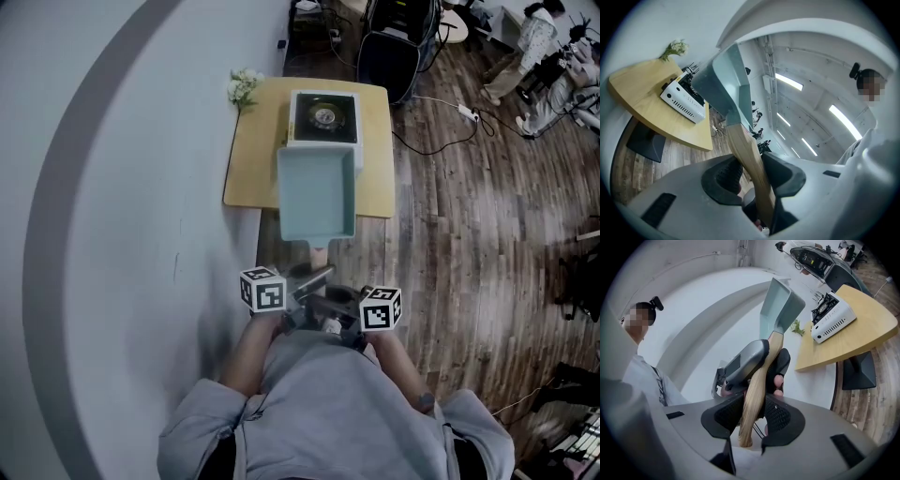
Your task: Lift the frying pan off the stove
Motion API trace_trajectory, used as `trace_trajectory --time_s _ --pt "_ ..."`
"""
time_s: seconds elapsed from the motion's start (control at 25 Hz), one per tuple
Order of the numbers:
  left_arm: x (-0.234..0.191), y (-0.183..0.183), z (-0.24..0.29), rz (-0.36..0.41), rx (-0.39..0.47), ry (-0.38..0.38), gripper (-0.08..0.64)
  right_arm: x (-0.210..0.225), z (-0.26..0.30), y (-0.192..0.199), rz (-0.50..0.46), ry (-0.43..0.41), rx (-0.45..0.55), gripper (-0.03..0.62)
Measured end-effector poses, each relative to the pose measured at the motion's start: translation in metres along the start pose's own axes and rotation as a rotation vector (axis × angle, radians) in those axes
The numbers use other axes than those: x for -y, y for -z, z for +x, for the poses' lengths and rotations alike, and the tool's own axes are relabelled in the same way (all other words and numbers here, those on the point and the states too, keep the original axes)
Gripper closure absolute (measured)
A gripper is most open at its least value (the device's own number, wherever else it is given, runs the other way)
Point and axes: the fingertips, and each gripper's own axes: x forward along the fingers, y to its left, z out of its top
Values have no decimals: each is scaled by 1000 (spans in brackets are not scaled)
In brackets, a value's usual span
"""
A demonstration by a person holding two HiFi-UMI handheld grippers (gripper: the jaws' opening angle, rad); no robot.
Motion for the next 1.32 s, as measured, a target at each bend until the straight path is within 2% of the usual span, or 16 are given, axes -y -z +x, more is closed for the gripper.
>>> trace_trajectory --time_s 0.36,0.72,1.32 --pt "24 7 5 40 4 4 430 -14 -17 4 -44 -11 23 469" --pt "26 8 10 85 -20 1 433 -13 -19 3 -63 -14 27 472" --pt "26 1 12 97 -9 -11 434 -13 -19 -4 -77 -27 24 472"
